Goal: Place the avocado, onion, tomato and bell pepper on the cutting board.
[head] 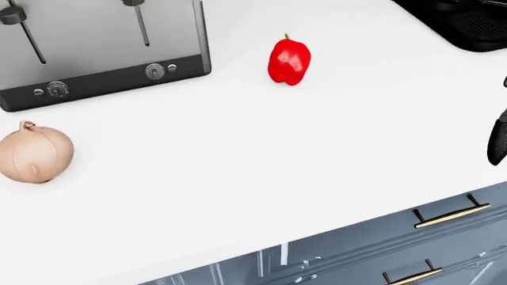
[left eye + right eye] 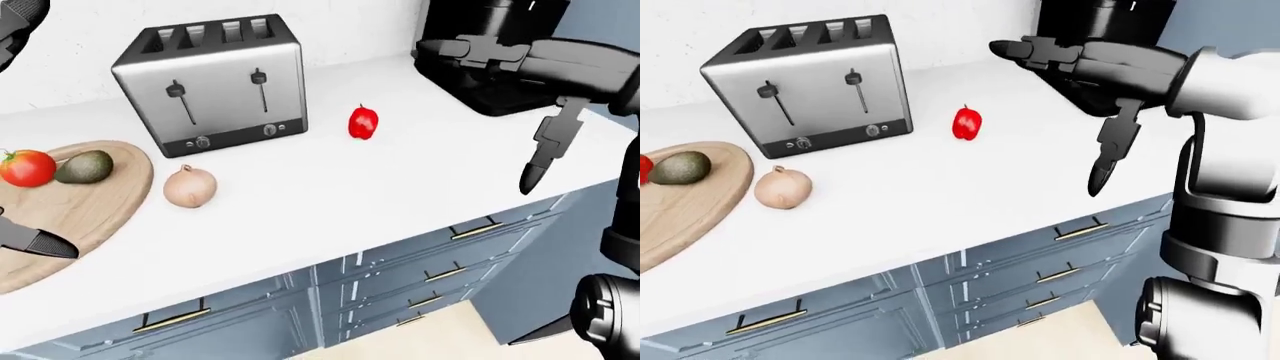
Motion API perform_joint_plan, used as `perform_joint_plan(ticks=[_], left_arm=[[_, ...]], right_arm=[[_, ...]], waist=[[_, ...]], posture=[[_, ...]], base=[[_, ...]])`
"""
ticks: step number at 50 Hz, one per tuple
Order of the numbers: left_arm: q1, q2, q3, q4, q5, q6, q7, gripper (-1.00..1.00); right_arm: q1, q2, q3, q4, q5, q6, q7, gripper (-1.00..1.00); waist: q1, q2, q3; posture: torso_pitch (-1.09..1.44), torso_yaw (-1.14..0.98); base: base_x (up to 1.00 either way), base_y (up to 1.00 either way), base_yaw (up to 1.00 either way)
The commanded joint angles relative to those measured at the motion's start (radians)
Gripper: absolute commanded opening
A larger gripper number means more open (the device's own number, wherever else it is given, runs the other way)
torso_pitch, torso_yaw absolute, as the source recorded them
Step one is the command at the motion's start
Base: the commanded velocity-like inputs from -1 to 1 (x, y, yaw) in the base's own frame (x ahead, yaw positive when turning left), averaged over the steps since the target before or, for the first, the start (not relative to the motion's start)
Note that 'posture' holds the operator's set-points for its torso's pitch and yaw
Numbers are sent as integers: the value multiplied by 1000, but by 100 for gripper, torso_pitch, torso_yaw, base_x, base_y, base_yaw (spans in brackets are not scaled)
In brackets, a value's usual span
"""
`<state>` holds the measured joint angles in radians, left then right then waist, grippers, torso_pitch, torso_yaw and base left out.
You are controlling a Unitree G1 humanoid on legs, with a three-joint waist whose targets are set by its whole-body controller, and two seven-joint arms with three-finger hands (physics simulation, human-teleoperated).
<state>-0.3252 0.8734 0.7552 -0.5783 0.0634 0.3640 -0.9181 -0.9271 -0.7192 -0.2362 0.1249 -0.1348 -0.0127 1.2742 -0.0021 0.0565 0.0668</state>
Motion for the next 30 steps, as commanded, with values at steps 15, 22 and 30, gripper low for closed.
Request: perform_joint_plan(ticks=[15, 22, 30], left_arm=[[-13, 24, 23, 0, 2, -8, 16, 100], [-16, 26, 21, -2, 2, -2, 18, 100], [-14, 24, 20, -3, 4, -2, 17, 100]], right_arm=[[-23, -14, -16, -13, 6, -24, -23, 100], [-21, -15, -17, -8, 6, -31, -22, 100], [-13, -10, -18, -2, 4, -43, -29, 100]], waist=[[-9, 4, -42], [-11, -64, -33], [-18, -38, -9]], posture=[[0, 0], [0, 0], [0, 0]], base=[[0, -9, 0], [0, -20, 0], [0, -12, 0]])
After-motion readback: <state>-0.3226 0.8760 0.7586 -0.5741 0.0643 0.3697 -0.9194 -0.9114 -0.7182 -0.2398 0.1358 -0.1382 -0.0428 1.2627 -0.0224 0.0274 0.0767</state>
